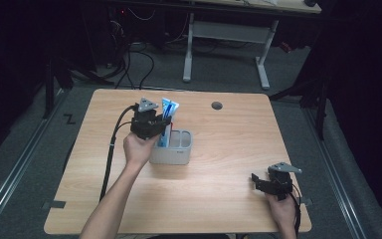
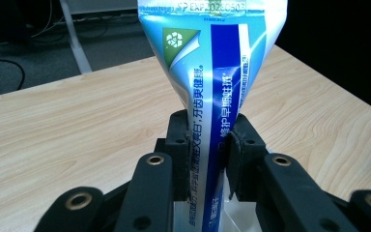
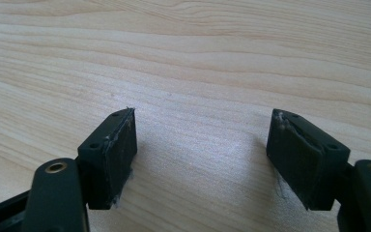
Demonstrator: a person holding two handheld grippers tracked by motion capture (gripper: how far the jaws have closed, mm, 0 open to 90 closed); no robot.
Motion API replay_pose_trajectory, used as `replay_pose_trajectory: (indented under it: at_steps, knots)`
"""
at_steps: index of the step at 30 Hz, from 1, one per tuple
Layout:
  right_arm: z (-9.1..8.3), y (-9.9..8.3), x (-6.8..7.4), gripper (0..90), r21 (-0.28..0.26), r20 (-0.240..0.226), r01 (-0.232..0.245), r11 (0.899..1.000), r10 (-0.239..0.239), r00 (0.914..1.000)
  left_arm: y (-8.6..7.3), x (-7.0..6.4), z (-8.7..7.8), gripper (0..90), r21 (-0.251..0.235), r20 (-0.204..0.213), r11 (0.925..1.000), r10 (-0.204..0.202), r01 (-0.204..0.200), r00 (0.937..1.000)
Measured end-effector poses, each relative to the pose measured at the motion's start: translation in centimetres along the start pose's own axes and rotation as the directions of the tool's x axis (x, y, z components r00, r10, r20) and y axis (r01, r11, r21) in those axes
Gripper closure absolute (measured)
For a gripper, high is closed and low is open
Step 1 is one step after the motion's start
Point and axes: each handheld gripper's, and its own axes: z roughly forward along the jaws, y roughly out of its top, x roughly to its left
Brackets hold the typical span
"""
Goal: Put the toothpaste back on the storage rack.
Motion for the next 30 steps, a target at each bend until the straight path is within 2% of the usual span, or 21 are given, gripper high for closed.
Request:
replay_pose_trajectory:
  at_steps: [7,30]
  knots:
    - [0.0,0.0,0.0,26.5,0.000,-0.001,0.000,1.000,0.000,1.0000,-0.2,-0.1,0.2,74.1,0.013,-0.007,0.9998,0.013,-0.013,0.9999]
    - [0.0,0.0,0.0,26.4,0.000,0.000,0.000,1.000,0.000,1.0000,-1.7,0.3,0.4,73.7,0.041,-0.015,0.9991,-0.008,0.009,0.9998]
